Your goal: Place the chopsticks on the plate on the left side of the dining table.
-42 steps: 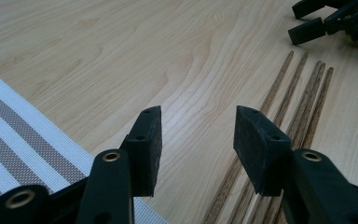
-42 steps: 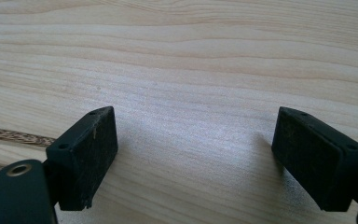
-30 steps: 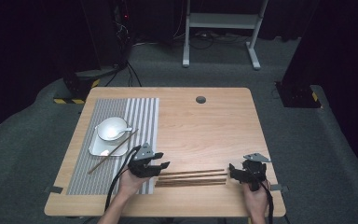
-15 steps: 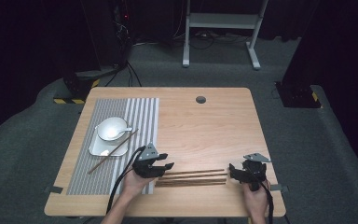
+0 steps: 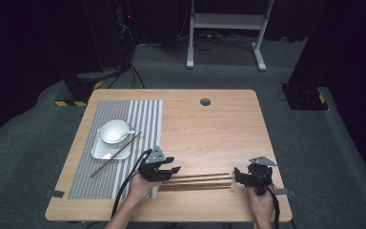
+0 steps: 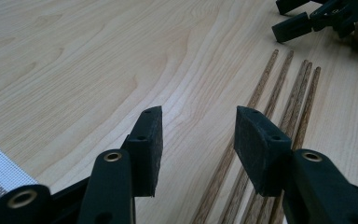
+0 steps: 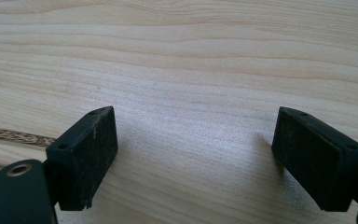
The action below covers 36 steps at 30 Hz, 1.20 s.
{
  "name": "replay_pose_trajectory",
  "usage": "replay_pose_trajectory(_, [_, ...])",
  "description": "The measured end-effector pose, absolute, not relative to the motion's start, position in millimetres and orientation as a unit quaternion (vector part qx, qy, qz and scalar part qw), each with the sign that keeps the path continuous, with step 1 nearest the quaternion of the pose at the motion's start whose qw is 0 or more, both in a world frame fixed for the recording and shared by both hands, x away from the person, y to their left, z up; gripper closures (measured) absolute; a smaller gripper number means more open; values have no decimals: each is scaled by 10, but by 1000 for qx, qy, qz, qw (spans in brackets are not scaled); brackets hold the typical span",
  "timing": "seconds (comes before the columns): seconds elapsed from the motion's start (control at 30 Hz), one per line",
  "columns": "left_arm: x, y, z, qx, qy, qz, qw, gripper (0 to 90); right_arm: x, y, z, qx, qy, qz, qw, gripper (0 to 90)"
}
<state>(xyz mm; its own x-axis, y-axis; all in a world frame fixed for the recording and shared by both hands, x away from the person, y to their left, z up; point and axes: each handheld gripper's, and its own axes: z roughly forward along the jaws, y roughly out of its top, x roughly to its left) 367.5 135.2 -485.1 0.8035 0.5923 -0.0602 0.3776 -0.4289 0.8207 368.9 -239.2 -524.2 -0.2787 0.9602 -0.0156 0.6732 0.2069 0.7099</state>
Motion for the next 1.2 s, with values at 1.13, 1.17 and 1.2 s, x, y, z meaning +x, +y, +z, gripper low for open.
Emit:
replay_pose_trajectory(1.13, [3748,997,-4966,857,257,102,435,575,3689,-2392,-5242,552,740,303,237,138])
replay_pose_trajectory(1.17, [3751,987,-4973,858,257,100,434,580,3689,-2392,-5242,552,740,303,237,137])
replay_pose_trajectory(1.2, [3756,982,-4977,858,256,99,434,588,3689,-2392,-5242,552,740,303,237,137])
